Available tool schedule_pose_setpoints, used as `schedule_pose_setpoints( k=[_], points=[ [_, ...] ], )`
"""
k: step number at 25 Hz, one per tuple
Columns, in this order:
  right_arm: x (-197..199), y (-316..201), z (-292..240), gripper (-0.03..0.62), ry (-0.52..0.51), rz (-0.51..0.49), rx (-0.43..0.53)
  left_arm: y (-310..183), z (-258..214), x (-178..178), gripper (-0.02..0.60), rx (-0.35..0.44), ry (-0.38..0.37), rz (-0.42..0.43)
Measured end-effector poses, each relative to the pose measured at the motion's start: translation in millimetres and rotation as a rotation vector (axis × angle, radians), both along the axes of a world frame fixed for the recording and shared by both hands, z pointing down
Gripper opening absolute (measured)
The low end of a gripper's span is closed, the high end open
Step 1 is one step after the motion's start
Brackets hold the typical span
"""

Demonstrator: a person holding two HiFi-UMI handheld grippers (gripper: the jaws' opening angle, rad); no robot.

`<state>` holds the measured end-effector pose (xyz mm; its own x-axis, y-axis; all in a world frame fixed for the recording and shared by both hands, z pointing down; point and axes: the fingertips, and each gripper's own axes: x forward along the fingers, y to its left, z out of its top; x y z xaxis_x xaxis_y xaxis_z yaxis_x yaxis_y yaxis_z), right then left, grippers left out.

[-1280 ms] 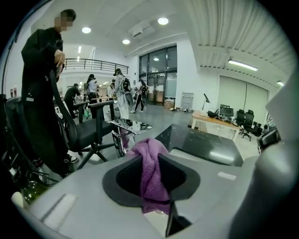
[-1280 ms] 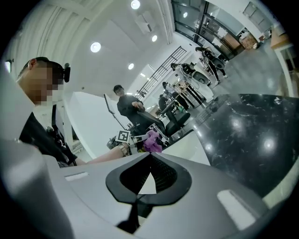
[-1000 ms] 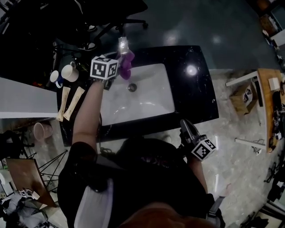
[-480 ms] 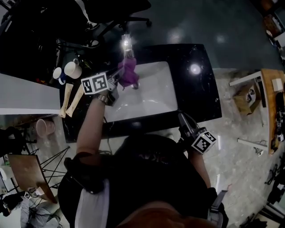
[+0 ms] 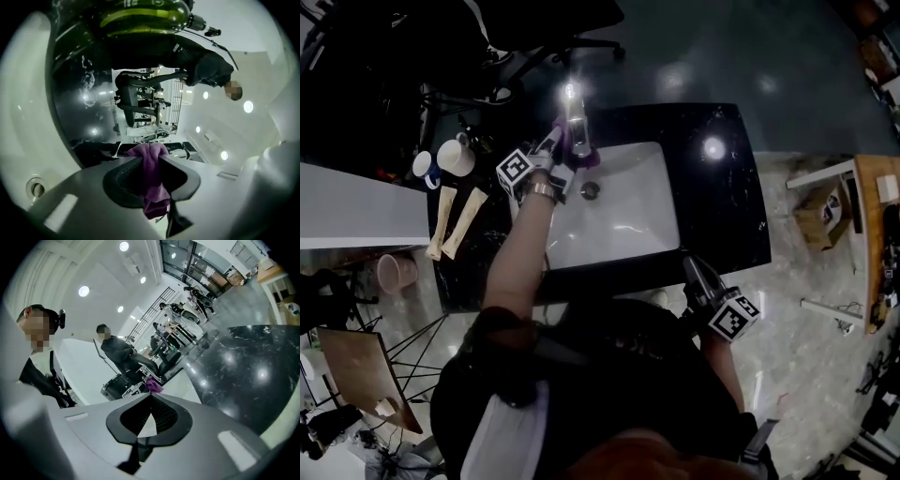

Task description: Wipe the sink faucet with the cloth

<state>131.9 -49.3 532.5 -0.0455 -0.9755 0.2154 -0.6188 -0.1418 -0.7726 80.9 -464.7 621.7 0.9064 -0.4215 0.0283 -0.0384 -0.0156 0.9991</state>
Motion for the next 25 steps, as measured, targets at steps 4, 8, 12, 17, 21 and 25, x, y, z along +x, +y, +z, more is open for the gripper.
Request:
schedule_pose_setpoints(
  k=[4, 8, 12, 17, 21, 25],
  points=[
    [3.7, 40.3, 7.1, 0.011, -0.035, 0.079, -0.078, 16.2, -4.8, 13.6, 0.087, -0.137, 0.196, -0.011],
    [3.6, 14.2, 4.6, 0.011, -0.043, 0.043, -0.052, 20.0, -10.8, 7.6, 0.084, -0.085, 0.245, 0.028],
    [-3.1, -18.8, -2.3, 0.011, -0.004, -0.055, 0.002, 24.4, -37.2, -16.6, 0.084, -0.007, 0.279, 0.052],
    [-10.2, -32.1, -14.9, 0.011, 0.013, -0.177, 0.052, 63.7, -75.1, -63.3, 0.084, 0.108, 0.279, 0.071],
    [-7.7, -19.4, -24.4, 0.011, 0.019, -0.257, 0.079, 119.9, -106.6, -91.2, 0.084, 0.233, 0.213, 0.076],
    [-11.9, 0.6, -37.3, 0.011, 0.048, -0.345, 0.113, 196.0, -128.8, -99.8, 0.084, 0.320, 0.156, 0.111]
  ],
)
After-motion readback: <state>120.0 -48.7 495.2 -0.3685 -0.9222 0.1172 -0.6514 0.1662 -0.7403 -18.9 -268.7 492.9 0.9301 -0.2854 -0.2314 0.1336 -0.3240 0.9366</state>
